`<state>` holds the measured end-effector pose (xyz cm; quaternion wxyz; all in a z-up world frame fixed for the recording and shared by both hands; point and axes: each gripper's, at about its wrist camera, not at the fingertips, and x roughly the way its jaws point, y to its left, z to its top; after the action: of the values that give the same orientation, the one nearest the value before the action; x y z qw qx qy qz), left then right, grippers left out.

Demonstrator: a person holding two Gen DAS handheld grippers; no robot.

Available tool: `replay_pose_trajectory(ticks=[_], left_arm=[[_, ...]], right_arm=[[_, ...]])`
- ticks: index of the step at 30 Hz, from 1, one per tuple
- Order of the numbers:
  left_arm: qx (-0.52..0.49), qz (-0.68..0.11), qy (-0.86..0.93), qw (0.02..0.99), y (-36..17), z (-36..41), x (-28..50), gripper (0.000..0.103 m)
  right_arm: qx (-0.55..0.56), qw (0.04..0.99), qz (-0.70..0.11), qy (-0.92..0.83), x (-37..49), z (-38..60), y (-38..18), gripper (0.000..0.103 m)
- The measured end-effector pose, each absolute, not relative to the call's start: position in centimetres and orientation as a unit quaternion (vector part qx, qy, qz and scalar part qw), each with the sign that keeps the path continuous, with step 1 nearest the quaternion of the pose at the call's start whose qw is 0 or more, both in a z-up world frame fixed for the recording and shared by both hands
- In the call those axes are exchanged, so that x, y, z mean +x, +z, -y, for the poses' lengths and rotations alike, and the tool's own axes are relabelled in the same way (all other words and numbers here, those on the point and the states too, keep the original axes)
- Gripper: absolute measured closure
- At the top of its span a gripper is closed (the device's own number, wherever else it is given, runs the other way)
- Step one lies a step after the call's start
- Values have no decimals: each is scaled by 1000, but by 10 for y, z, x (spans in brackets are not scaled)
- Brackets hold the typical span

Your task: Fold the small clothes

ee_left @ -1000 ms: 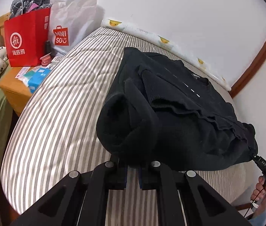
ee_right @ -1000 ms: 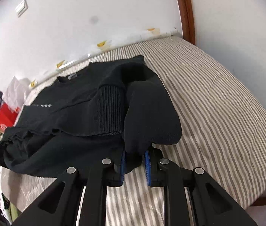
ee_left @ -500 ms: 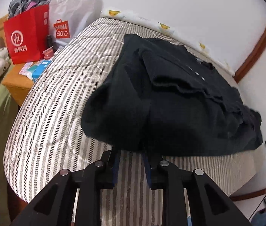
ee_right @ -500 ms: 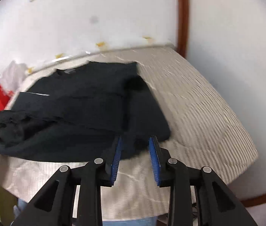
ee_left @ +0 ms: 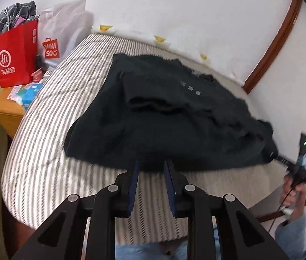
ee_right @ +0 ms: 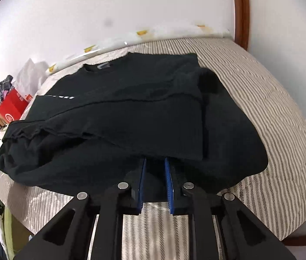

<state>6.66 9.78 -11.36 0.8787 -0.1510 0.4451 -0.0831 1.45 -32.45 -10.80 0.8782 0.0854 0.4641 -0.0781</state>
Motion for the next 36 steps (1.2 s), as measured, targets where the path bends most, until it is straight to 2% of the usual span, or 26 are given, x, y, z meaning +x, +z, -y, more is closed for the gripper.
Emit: replay_pose_trajectory(ticks=[14, 19, 26, 36], left_arm=[[-88, -496, -59, 862, -134, -72, 140, 79], [-69, -488, -55, 868, -138, -66, 155, 78], [-97, -465, -67, 877, -131, -70, 173, 78], [-142, -445, -50, 883, -125, -88, 237, 78]], right_arm=[[67, 879, -461, -101, 30, 332, -97, 94], [53, 874, -466, -122, 43, 338, -93, 94], [89, 892, -437, -76, 60, 338, -81, 91], [144, 884, -434, -102, 153, 364, -94, 91]])
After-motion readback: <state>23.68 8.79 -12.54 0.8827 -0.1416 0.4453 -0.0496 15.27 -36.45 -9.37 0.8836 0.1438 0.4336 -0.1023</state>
